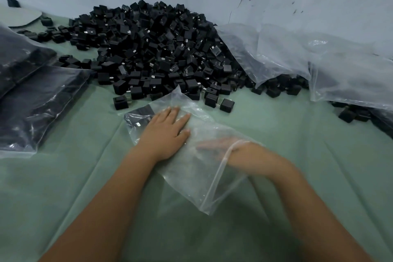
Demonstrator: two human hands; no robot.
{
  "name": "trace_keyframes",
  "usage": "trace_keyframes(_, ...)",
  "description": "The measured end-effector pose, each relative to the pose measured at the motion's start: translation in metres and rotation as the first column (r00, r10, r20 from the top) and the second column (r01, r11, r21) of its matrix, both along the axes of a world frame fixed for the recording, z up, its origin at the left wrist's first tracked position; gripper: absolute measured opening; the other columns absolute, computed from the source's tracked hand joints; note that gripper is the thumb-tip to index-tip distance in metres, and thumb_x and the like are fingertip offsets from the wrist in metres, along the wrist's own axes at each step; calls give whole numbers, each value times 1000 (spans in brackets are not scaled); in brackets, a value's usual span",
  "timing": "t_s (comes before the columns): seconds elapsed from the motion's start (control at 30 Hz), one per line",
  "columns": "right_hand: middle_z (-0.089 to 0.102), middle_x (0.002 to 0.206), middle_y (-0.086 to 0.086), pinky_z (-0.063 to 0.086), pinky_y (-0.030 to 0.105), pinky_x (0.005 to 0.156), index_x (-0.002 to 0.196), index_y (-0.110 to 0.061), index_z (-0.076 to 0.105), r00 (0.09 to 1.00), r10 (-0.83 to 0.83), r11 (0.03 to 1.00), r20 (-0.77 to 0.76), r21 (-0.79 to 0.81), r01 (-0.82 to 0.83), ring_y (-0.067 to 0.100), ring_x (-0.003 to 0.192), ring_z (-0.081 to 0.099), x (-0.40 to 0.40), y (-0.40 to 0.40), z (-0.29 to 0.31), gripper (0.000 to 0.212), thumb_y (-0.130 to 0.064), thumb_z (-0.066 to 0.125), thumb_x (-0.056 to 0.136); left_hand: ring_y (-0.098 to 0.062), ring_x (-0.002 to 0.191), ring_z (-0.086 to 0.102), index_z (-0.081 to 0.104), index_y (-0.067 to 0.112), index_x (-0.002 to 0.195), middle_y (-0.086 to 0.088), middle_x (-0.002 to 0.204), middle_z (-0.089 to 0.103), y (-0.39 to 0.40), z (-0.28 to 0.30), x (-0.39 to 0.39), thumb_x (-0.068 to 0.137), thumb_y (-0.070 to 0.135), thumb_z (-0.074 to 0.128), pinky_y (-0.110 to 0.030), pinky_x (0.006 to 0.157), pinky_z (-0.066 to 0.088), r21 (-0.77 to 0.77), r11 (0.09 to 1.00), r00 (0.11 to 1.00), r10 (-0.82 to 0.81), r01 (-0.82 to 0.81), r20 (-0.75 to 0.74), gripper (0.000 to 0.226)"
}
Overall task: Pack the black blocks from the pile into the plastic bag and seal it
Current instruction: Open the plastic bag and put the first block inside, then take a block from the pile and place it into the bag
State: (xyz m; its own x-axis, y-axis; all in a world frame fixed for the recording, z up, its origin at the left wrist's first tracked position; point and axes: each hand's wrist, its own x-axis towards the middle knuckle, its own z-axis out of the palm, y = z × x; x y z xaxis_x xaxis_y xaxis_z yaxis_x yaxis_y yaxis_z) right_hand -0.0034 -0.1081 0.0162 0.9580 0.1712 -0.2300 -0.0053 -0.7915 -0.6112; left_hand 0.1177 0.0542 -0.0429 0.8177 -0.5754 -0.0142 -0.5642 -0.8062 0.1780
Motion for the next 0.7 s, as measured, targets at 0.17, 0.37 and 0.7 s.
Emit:
trace_keyframes(0.17, 72, 73, 6, 54, 22, 71, 92, -26, 76, 988, 133, 972, -73, 205, -116, 16, 69, 71, -34, -51, 120, 38, -58, 56, 85, -20, 151, -6, 1, 36, 155, -3, 165, -4, -3, -6, -1, 100, 54, 12, -34, 116, -10, -6, 1000, 999, -5, 6, 50, 59)
trace_keyframes(0.37, 61, 109, -10, 47, 36, 93, 119, -33, 61, 899, 170, 968, 404, -240, -75, 9, 100, 57, 99, 44, 100, 27, -39, 55, 93, -25, 151, 3, 14, 29, 156, -9, 165, 6, -2, -2, -7, 103, 47, 16, -38, 120, -5, -49, 998, 996, -38, 42, 75, 56)
trace_keyframes(0.7, -4, 162, -9, -6, 81, 99, 145, -51, 28, 799, 593, 576, 97, -744, -338, 24, 148, -11, 249, 139, -8, 49, -62, 29, 97, -24, 146, 22, 39, 19, 148, -2, 155, 37, 4, 8, -15, 97, 34, 32, -32, 116, -8, -214, 973, 995, -71, 83, 65, 53)
